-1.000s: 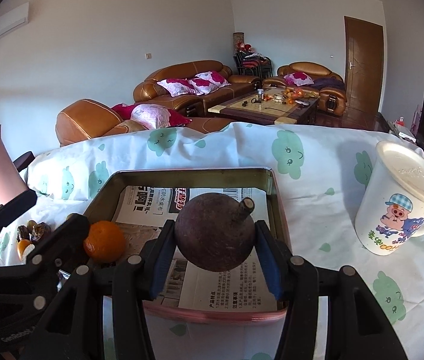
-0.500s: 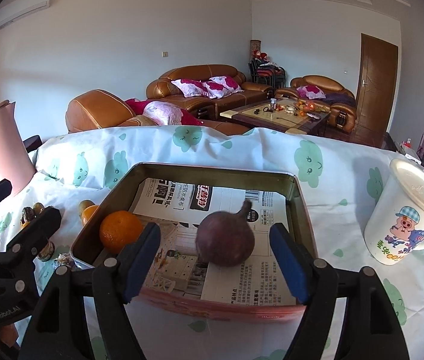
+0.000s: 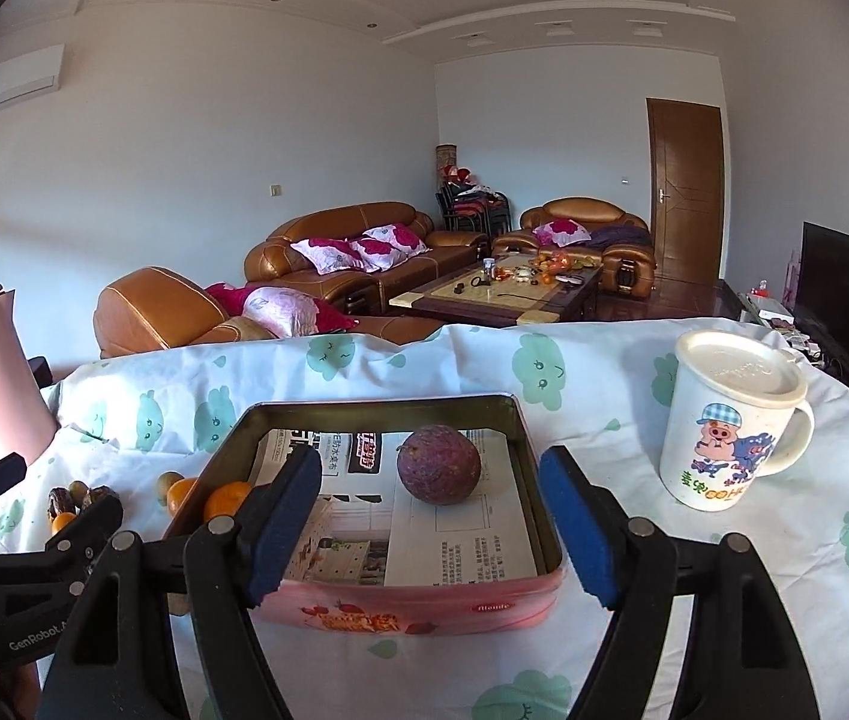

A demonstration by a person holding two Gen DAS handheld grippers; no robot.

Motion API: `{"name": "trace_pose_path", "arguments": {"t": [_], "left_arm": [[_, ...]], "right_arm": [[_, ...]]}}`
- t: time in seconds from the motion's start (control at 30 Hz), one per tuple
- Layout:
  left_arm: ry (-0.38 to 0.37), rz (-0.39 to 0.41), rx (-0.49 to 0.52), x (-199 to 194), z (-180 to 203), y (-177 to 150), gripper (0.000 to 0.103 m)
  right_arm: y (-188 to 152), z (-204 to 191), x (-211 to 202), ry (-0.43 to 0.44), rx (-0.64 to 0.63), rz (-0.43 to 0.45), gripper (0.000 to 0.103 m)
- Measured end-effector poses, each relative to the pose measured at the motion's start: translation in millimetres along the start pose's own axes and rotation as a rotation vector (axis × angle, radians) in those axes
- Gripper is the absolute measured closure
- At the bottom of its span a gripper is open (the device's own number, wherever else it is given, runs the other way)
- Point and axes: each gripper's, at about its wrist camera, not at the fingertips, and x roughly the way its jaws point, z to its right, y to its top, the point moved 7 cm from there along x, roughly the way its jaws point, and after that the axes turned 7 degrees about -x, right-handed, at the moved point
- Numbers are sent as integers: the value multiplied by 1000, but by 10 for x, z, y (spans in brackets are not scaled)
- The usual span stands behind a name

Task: Organize fruits
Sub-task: 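Withdraw both tools from the tin toward the remaining items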

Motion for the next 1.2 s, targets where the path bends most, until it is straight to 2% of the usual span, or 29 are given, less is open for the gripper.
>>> {"name": "trace_pose_path", "arguments": {"t": [0.07, 0.37, 0.57, 0.73, 0.8, 0.87, 0.97, 1.2], "left_arm": [[4, -6, -2, -7, -46, -17, 0], [16, -27, -12, -30, -288, -62, 0], [62, -59, -92, 55, -799, -24, 0], [134, -74, -160, 123, -1273, -8, 0], [157, -84, -187, 145, -1431, -10, 0], [171, -89, -212, 157, -1569, -9, 0], [173, -93, -238, 166, -1696, -13, 0], [205, -112, -197, 182, -1769, 5, 0]], "right_arm": [[-36, -49, -37, -7, -1, -9, 26], [-210, -301, -228, 70, 38, -48, 26], [-401, -537, -253, 171, 87, -136, 27], [-537, -961, -173, 274, 56, -227, 28], [-580, -1122, -106, 313, 59, -271, 30], [-632, -1272, -15, 344, 62, -320, 41], [-682, -1439, 133, 350, 55, -374, 45], [-649, -1602, 382, 286, 29, -409, 45]]}}
